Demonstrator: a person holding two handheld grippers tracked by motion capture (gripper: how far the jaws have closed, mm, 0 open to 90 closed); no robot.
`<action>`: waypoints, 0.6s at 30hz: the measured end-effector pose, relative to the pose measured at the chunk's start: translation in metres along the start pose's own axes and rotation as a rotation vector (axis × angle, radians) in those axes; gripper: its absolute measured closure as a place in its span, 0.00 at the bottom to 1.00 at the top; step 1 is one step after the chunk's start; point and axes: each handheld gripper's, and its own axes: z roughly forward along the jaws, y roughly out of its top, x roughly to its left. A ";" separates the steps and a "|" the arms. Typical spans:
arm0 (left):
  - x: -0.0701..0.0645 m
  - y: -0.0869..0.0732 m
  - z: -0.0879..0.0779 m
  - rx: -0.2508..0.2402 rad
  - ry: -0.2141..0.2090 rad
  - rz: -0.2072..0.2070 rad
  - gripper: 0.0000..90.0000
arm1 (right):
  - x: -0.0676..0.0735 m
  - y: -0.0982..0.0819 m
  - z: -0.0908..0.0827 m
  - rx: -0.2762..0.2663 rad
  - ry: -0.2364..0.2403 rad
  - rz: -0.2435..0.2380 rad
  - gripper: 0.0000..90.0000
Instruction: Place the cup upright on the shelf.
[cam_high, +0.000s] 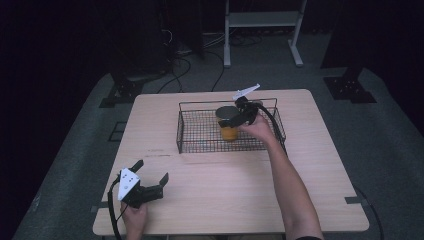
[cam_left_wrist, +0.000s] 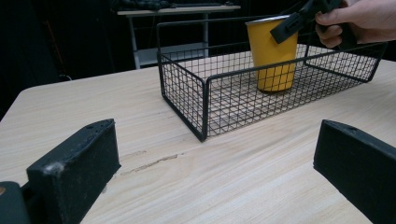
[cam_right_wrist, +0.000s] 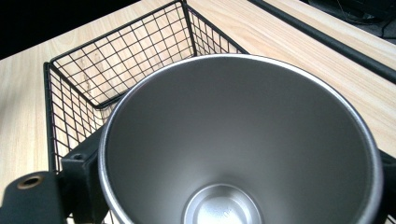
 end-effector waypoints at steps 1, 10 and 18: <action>0.000 0.000 0.000 0.001 0.001 0.000 0.00 | 0.000 0.000 0.000 0.000 0.000 0.000 0.11; 0.000 0.000 0.000 0.001 0.002 0.002 0.00 | 0.001 -0.003 -0.002 -0.001 -0.010 -0.018 0.11; 0.000 0.000 0.000 0.001 0.002 0.002 0.00 | 0.001 -0.003 -0.004 0.027 -0.019 -0.038 0.11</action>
